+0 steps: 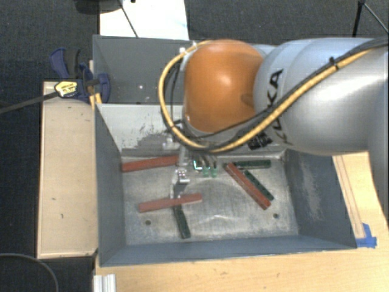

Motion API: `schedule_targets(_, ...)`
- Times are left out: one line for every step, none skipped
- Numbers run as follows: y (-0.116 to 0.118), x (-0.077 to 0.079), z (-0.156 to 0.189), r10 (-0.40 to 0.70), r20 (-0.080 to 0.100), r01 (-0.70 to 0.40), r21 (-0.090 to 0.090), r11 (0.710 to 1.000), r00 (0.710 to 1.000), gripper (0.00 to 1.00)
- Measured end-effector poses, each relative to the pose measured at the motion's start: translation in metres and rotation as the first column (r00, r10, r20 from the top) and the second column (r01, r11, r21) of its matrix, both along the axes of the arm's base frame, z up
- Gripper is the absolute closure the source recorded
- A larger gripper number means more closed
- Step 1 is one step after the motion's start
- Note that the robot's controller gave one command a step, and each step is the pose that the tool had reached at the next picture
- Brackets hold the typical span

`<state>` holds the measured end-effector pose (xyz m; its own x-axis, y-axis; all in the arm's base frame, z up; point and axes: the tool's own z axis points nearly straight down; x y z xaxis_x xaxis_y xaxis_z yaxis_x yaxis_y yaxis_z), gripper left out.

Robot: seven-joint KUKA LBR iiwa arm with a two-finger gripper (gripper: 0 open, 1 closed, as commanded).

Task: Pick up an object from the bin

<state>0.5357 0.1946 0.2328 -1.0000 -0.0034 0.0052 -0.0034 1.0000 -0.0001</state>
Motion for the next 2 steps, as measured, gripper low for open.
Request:
schedule_targets(-0.001,0.002,0.004,-0.005,0.008,0.005,0.002,1.0,1.0,0.0)
schedule_targets(-0.001,-0.035,-0.127,-0.021,0.006,0.021,0.001,1.0,1.0,1.0)
